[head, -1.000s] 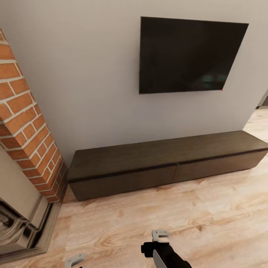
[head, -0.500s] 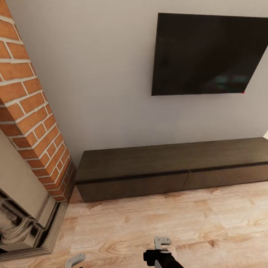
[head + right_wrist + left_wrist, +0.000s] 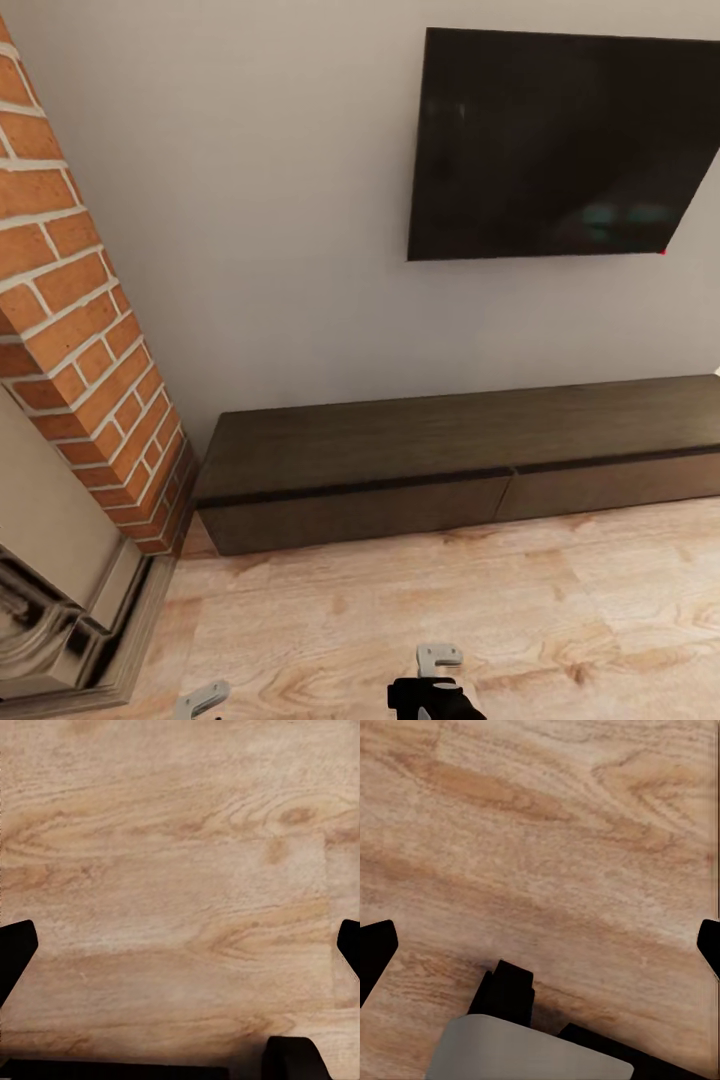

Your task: Place each of the two pumpkins and all three candles from the living room inside a cabinet in the living room (use any cabinet), then make sure every cabinet is closed, and position the cauldron so it is next to a table in the living room.

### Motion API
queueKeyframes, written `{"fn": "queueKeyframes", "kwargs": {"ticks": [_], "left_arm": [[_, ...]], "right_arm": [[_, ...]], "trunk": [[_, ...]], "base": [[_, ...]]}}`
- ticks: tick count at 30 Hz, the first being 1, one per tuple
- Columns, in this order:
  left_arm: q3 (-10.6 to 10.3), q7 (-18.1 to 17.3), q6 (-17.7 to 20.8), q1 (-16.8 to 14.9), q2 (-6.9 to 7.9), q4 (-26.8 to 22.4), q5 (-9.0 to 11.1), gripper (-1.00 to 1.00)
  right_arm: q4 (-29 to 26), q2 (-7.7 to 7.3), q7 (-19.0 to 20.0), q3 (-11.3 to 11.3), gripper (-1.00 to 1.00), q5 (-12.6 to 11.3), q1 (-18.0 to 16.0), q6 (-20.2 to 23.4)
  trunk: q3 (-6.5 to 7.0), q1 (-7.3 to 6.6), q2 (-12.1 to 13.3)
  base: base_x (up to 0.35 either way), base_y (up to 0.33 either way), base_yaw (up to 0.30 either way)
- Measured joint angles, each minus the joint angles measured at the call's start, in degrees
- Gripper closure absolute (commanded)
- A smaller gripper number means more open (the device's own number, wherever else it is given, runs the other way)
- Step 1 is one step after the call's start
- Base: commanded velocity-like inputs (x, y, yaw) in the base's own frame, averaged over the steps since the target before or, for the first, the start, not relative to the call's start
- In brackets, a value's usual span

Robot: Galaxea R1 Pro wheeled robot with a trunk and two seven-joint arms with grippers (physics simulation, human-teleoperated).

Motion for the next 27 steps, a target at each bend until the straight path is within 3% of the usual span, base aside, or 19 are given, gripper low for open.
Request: {"fn": "queueKeyframes", "kwargs": {"ticks": [13, 27], "left_arm": [[0.0, 0.0, 0.0, 0.0, -0.05, 0.0, 0.0, -1.00], [0.0, 0.0, 0.0, 0.0, -0.07, 0.0, 0.0, -1.00]], "right_arm": [[-0.4, 0.00, -0.3, -0.1, -1.00, 0.0, 0.0, 0.2], [-0.4, 0.00, -0.3, 0.0, -1.00, 0.1, 0.0, -0.3]], "trunk": [[0.00, 0.00, 0.0], [0.00, 0.00, 0.0]], "base": [[0.044, -0.023, 0.014], [0.071, -0.055, 0.260]]}}
